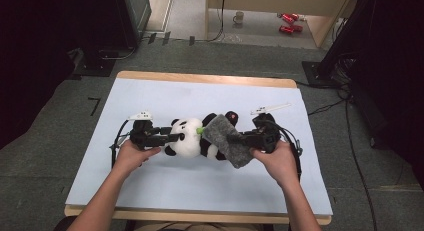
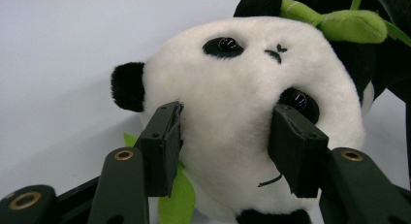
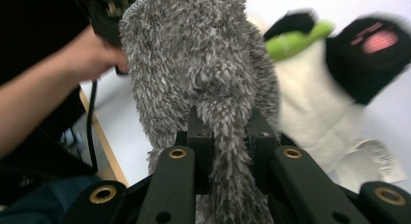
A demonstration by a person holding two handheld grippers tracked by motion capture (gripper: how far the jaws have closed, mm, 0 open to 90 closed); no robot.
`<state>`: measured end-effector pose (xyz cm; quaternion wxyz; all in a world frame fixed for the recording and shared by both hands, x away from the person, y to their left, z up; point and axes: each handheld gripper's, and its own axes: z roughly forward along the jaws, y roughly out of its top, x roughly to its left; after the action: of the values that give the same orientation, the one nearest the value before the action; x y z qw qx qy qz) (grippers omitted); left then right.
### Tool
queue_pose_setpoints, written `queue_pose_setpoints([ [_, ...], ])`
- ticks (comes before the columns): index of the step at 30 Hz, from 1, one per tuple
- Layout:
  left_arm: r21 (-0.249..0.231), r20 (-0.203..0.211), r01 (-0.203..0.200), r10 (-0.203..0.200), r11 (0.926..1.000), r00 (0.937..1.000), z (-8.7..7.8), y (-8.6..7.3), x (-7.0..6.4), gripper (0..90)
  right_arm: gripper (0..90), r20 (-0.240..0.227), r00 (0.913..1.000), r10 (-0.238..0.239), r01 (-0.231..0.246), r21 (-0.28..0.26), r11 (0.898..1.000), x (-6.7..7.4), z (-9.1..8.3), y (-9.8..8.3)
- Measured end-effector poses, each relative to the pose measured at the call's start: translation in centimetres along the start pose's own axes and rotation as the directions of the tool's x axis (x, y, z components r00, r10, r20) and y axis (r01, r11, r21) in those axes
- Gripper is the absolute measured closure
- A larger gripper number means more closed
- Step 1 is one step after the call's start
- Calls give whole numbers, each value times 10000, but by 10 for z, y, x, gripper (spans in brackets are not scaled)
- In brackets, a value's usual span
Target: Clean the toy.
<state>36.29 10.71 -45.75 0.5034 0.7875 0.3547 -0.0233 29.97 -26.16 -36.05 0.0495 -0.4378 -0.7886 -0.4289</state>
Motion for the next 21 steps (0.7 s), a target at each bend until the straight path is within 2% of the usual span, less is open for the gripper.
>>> queue_pose_setpoints([
  [3,89,80,-191,190,9998,9998,1,-1,-1,466,776,212,9998,1,-14,631,9980,-5,15,-4],
  [5,114,88,-251,250,9996,9996,1,-1,-2,466,776,204,9998,38,-53,745,9972,-10,18,-6],
  [10,95,90,-201,200,9998,9998,1,-1,-2,466,776,102,9998,190,-196,671,9976,-18,14,-8],
  [19,98,94,-193,192,9998,9998,1,-1,-2,466,777,221,9990,393,-404,511,9979,-29,7,-11],
  [21,112,95,-212,211,9997,9997,1,-1,-2,465,778,365,9984,437,-454,487,9978,-32,5,-12],
])
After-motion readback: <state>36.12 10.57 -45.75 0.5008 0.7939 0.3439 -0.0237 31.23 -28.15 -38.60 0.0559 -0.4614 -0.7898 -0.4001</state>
